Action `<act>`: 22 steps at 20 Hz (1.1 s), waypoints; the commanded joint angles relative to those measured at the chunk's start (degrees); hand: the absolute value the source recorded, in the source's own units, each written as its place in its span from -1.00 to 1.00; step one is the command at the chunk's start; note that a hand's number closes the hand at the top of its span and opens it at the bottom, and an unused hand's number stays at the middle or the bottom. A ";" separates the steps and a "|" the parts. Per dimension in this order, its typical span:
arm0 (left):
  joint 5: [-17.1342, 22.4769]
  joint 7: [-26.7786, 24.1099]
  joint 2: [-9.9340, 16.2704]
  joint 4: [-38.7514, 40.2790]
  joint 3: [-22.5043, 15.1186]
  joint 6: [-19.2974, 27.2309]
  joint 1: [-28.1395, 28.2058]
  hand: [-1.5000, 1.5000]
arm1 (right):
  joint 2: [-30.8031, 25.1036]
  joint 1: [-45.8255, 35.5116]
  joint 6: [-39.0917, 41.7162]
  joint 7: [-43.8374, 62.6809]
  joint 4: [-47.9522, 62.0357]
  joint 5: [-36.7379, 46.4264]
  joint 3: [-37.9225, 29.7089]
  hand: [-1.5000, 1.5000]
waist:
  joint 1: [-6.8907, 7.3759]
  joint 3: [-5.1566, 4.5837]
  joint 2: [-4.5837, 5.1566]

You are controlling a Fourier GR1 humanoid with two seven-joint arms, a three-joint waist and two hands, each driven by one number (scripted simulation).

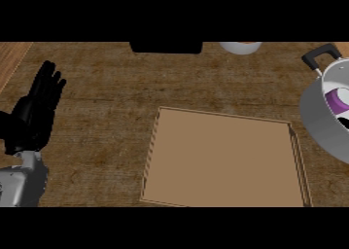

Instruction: Pick the can from the tray and place it in the pot

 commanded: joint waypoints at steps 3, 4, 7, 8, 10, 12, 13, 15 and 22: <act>-0.83 -2.03 -0.97 3.20 -0.18 0.23 -2.18 0.00 | 3.10 -6.03 7.90 -8.58 13.52 -1.71 0.16 -1.00 | -0.05 0.07 0.37; -0.51 0.77 -0.22 0.02 -0.18 0.13 -0.39 0.00 | 2.70 -7.46 11.85 -6.45 13.01 -3.73 -0.90 -1.00 | -0.14 0.02 -0.07; -1.02 -0.82 -0.60 1.83 -0.11 0.28 -0.42 0.00 | 4.15 -8.78 16.16 -10.77 14.42 -8.98 -4.81 -1.00 | -0.51 0.04 0.01; -0.16 -0.84 0.45 1.36 0.75 -0.73 -0.40 0.00 | 3.35 -8.86 17.42 -12.72 16.42 -10.74 -6.83 -1.00 | -0.09 0.12 0.19; 0.51 -0.62 0.21 1.42 1.03 -0.89 -0.70 0.00 | 2.00 -10.72 21.24 -12.22 18.21 -14.14 -10.00 -1.00 | -0.29 0.09 0.13; 0.78 -2.12 -0.58 2.38 1.13 -1.00 -0.33 0.00 | 0.35 -12.63 22.64 -12.07 21.37 -15.52 -12.13 -1.00 | -0.10 0.08 0.28; -1.14 -2.08 -0.65 1.86 0.25 0.07 -0.02 0.00 | -1.88 -11.30 25.30 -14.44 22.74 -15.88 -12.73 -1.00 | -0.49 0.08 0.15; 0.17 1.03 0.05 0.14 0.98 -0.20 -0.68 0.00 | -3.76 -11.36 29.72 -13.41 25.36 -18.13 -14.80 -1.00 | -0.50 0.09 0.01; -0.23 -4.22 -1.20 1.79 0.96 -0.97 1.20 0.00 | -13.47 -9.94 39.24 -16.22 31.30 -18.78 -16.82 -1.00 | -0.27 0.14 0.33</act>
